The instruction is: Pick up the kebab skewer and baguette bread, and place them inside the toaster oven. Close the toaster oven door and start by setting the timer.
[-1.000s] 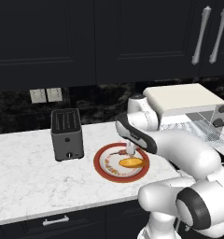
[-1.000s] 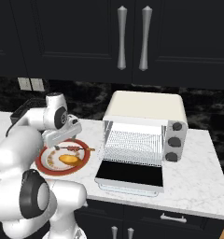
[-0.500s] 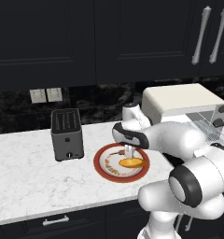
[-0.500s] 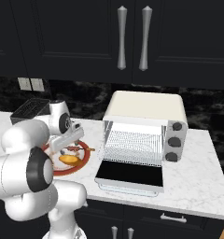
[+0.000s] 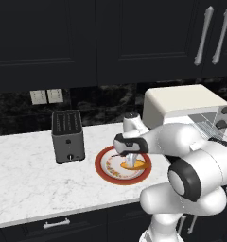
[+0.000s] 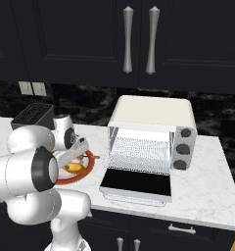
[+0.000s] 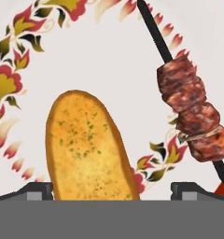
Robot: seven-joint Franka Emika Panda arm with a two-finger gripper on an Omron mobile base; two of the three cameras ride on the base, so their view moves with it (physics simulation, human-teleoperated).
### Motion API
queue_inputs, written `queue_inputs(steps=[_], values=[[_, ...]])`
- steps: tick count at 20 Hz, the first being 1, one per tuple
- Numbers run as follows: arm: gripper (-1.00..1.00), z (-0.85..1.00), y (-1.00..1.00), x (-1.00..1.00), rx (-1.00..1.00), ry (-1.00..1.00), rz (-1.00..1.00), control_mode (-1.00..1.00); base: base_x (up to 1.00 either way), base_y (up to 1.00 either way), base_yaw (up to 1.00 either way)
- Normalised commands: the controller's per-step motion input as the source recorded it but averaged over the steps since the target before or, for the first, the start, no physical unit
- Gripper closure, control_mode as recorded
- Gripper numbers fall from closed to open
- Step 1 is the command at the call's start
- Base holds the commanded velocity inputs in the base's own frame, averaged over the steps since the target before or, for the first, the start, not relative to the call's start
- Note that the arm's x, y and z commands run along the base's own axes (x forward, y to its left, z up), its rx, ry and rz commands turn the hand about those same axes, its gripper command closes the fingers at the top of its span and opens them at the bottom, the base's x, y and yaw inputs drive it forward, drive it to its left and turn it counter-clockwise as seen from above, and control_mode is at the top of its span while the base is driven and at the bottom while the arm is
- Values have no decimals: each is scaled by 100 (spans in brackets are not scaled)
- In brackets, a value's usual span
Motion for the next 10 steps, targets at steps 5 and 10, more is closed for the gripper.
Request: queue_inputs(steps=[5,10], values=[[-100,-12,0,-2,0,0,0,-100,0,0,0],[-100,-28,0,0,-1,-3,0,-100,0,0,0]])
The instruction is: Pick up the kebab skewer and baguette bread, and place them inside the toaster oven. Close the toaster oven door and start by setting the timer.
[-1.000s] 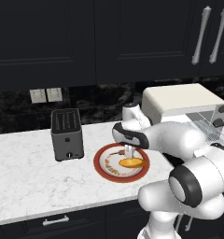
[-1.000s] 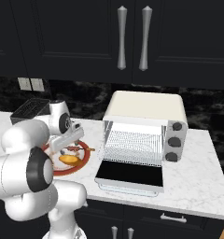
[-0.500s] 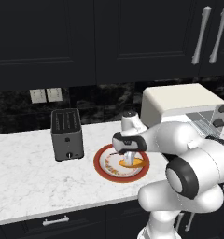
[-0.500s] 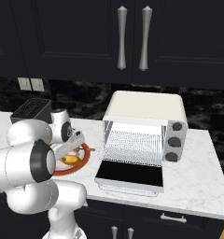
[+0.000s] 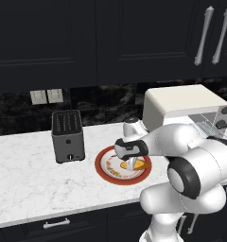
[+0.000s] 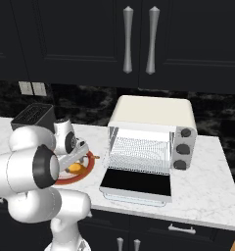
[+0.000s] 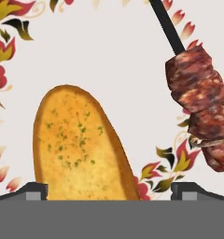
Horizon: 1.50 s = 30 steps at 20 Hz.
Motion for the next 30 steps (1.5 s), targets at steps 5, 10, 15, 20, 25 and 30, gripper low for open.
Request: queue_inputs(steps=[5,10,15,20,25,30], values=[[-100,-14,0,0,0,0,0,-100,0,0,0],[-100,0,0,-1,0,0,0,-100,0,0,0],[-100,0,0,-2,0,0,0,-100,0,0,0],[-100,0,0,-6,0,0,0,-100,0,0,0],[-100,0,0,-16,0,0,0,-100,0,0,0],[-100,0,0,-4,0,0,0,-100,0,0,0]])
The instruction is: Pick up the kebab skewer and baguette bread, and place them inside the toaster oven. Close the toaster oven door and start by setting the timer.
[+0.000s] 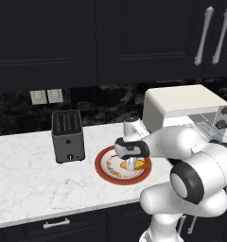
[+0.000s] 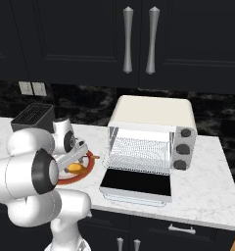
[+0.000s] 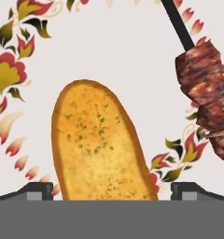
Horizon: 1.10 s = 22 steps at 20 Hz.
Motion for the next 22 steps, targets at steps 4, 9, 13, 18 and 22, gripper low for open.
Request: queue_inputs(steps=[4,9,13,18,22], values=[[-100,-5,0,0,0,0,0,-100,0,0,0],[-100,-7,0,0,0,0,0,-100,0,0,0],[-100,-8,0,1,0,0,0,-100,0,0,0],[-100,-13,0,0,-1,0,0,-100,0,0,0],[100,-16,0,0,-3,0,0,-100,0,0,0]])
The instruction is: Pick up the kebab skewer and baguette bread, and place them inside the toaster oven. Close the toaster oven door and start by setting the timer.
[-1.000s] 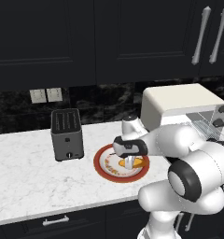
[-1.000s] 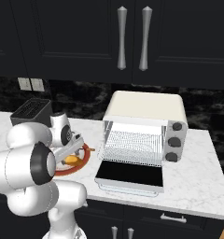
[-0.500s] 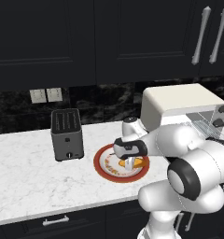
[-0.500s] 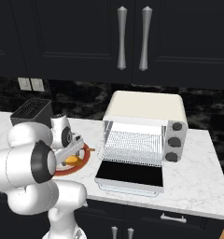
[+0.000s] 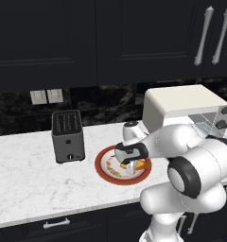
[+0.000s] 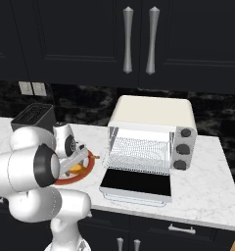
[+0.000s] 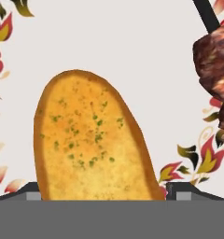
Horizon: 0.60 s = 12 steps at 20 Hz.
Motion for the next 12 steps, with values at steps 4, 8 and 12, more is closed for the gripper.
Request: queue_inputs(steps=[4,8,12], values=[[100,-1,0,0,-1,0,0,-100,0,0,0],[100,0,0,0,0,0,0,-100,0,0,0],[100,2,0,0,0,0,0,-100,0,0,0]])
